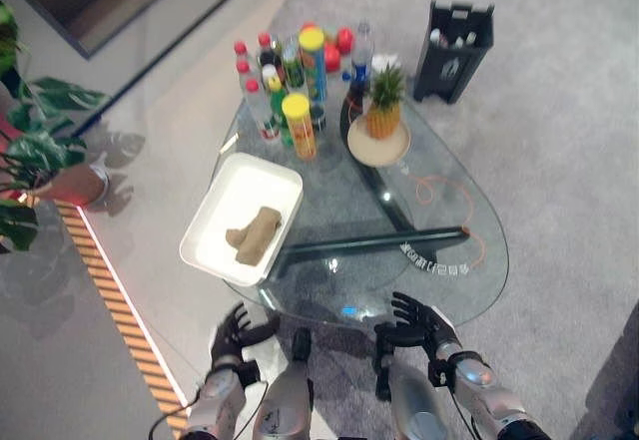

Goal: Wipe the table with a cloth and put it in the basket.

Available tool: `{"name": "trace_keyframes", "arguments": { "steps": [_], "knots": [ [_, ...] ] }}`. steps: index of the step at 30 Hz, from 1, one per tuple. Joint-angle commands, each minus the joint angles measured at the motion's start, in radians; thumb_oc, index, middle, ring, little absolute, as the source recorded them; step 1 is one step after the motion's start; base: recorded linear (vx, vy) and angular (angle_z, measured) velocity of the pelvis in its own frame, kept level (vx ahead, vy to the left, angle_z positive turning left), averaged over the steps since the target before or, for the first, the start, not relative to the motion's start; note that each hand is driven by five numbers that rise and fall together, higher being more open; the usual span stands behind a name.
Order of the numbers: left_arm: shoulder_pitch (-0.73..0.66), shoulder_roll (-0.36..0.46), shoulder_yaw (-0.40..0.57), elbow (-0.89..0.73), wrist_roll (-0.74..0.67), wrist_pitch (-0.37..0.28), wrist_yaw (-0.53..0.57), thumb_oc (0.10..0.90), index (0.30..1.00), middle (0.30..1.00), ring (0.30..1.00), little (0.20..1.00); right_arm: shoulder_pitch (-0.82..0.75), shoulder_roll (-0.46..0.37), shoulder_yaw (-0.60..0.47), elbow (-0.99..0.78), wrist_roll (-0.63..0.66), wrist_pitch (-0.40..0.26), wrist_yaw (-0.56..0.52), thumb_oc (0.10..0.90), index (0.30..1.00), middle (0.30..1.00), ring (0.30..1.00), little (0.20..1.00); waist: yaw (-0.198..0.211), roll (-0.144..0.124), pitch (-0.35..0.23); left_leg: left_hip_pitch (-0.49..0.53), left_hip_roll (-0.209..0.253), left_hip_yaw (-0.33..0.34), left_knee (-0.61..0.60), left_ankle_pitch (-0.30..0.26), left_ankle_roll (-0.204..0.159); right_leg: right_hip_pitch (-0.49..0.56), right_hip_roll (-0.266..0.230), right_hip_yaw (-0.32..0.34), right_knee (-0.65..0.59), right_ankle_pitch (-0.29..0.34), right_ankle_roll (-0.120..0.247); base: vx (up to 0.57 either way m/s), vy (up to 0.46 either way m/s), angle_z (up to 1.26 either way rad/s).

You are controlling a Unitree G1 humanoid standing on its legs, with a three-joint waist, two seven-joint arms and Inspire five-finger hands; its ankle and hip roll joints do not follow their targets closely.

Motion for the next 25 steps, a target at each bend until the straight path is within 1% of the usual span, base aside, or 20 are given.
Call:
{"name": "trace_keyframes", "arguments": {
  "steps": [1, 3, 4, 5, 6, 8, 9, 10, 11, 12, 14, 18, 25],
  "knots": [
    [-0.004, 0.034, 0.007, 0.07, -0.005, -0.023, -0.02, 0.8, 0.9, 0.9, 0.9, 0.9, 0.013, 0.037, -0.006, 0.053, -0.021, -0.04, -0.011, 0.8, 0.9, 0.9, 0.9, 0.9, 0.011, -0.073, -0.074, -0.026, -0.08, 0.006, 0.017, 0.023, 0.026, 0.111, 0.019, -0.017, -0.057, -0.005, -0.02, 0.09, -0.044, 0.01],
    [-0.008, 0.013, 0.009, 0.157, -0.027, 0.004, -0.048, 0.8, 0.9, 0.9, 0.9, 0.9, 0.007, 0.053, -0.009, 0.149, -0.035, -0.04, -0.026, 0.8, 0.9, 0.9, 0.9, 0.9, 0.012, -0.074, -0.107, -0.007, -0.075, 0.006, 0.01, 0.02, 0.025, 0.131, 0.016, -0.015, -0.072, 0.0, -0.018, 0.08, -0.044, 0.03],
    [-0.009, 0.006, 0.012, 0.192, -0.034, -0.001, -0.062, 0.8, 0.9, 0.9, 0.9, 0.9, 0.004, 0.058, -0.011, 0.185, -0.036, -0.045, -0.026, 0.8, 0.9, 0.9, 0.9, 0.9, 0.013, -0.075, -0.116, -0.002, -0.074, 0.006, 0.009, 0.019, 0.025, 0.136, 0.016, -0.014, -0.076, 0.001, -0.017, 0.09, -0.053, 0.02],
    [-0.012, -0.004, 0.016, 0.251, -0.058, 0.0, -0.085, 0.8, 0.9, 0.9, 0.9, 0.9, -0.004, 0.067, -0.016, 0.251, -0.047, -0.038, -0.036, 0.8, 0.9, 0.9, 0.9, 0.9, 0.012, -0.076, -0.133, 0.011, -0.07, 0.01, 0.004, 0.015, 0.025, 0.149, 0.015, -0.011, -0.087, 0.004, -0.016, 0.06, -0.04, 0.01],
    [-0.014, -0.007, 0.019, 0.277, -0.059, 0.004, -0.095, 0.8, 0.9, 0.9, 0.9, 0.9, -0.007, 0.071, -0.02, 0.286, -0.055, -0.031, -0.043, 0.8, 0.9, 0.9, 0.9, 0.9, 0.012, -0.075, -0.141, 0.019, -0.068, 0.012, 0.0, 0.013, 0.025, 0.156, 0.014, -0.011, -0.094, 0.006, -0.014, 0.06, -0.035, -0.01],
    [-0.022, -0.011, 0.023, 0.35, -0.046, 0.006, -0.128, 0.8, 0.9, 0.9, 0.9, 0.9, -0.013, 0.085, -0.036, 0.373, -0.057, -0.046, -0.045, 0.8, 0.9, 0.9, 0.9, 0.9, 0.011, -0.073, -0.162, 0.035, -0.063, 0.016, -0.008, 0.009, 0.024, 0.172, 0.012, -0.009, -0.111, 0.012, -0.01, 0.05, -0.016, -0.03],
    [-0.024, -0.013, 0.021, 0.374, -0.04, 0.011, -0.14, 0.8, 0.9, 0.9, 0.9, 0.9, -0.015, 0.09, -0.042, 0.398, -0.057, -0.043, -0.051, 0.8, 0.9, 0.9, 0.9, 0.9, 0.01, -0.072, -0.169, 0.041, -0.061, 0.017, -0.013, 0.008, 0.023, 0.177, 0.011, -0.007, -0.117, 0.014, -0.008, 0.06, -0.004, -0.06],
    [-0.029, -0.017, 0.023, 0.412, -0.025, 0.004, -0.155, 0.8, 0.9, 0.9, 0.9, 0.9, -0.018, 0.097, -0.052, 0.439, -0.068, -0.052, -0.049, 0.8, 0.9, 0.9, 0.9, 0.9, 0.008, -0.07, -0.177, 0.051, -0.058, 0.021, -0.02, 0.007, 0.024, 0.184, 0.01, -0.005, -0.125, 0.017, -0.006, 0.05, 0.007, -0.07],
    [-0.033, -0.019, 0.026, 0.429, 0.01, 0.009, -0.167, 0.8, 0.9, 0.9, 0.9, 0.9, -0.02, 0.1, -0.058, 0.458, -0.074, -0.04, -0.052, 0.8, 0.9, 0.9, 0.9, 0.9, 0.006, -0.069, -0.183, 0.056, -0.056, 0.025, -0.025, 0.006, 0.024, 0.188, 0.01, -0.003, -0.129, 0.018, -0.005, 0.06, 0.017, -0.06],
    [-0.04, -0.017, 0.022, 0.456, 0.018, 0.005, -0.176, 0.8, 0.9, 0.9, 0.9, 0.9, -0.022, 0.105, -0.069, 0.501, -0.087, -0.045, -0.046, 0.8, 0.9, 0.9, 0.9, 0.9, 0.002, -0.066, -0.191, 0.063, -0.055, 0.028, -0.031, 0.006, 0.024, 0.192, 0.008, 0.002, -0.135, 0.022, -0.003, 0.06, 0.025, -0.05],
    [-0.05, -0.016, 0.033, 0.485, 0.006, 0.016, -0.169, 0.8, 0.9, 0.9, 0.9, 0.9, -0.022, 0.108, -0.091, 0.558, -0.098, -0.02, -0.042, 0.8, 0.9, 0.9, 0.9, 0.9, -0.004, -0.059, -0.207, 0.084, -0.049, 0.038, -0.051, 0.005, 0.024, 0.204, 0.007, 0.008, -0.147, 0.025, 0.002, 0.08, 0.027, -0.07],
    [-0.06, -0.018, 0.067, 0.524, 0.008, 0.038, -0.169, 0.8, 0.9, 0.9, 0.9, 0.9, -0.017, 0.12, -0.122, 0.619, -0.104, -0.002, -0.041, 0.8, 0.9, 0.9, 0.9, 0.9, -0.008, -0.052, -0.22, 0.103, -0.044, 0.045, -0.078, 0.007, 0.025, 0.213, 0.003, 0.009, -0.15, 0.024, 0.007, 0.04, 0.016, -0.1],
    [-0.06, -0.02, 0.085, 0.555, 0.032, 0.055, -0.197, 0.8, 0.9, 0.9, 0.9, 0.9, -0.006, 0.126, -0.154, 0.665, -0.12, -0.006, -0.028, 0.8, 0.9, 0.9, 0.9, 0.9, -0.016, -0.047, -0.237, 0.116, -0.038, 0.053, -0.096, 0.003, 0.028, 0.221, -0.002, 0.008, -0.158, 0.025, 0.014, 0.03, 0.017, -0.04]
  ]
}}
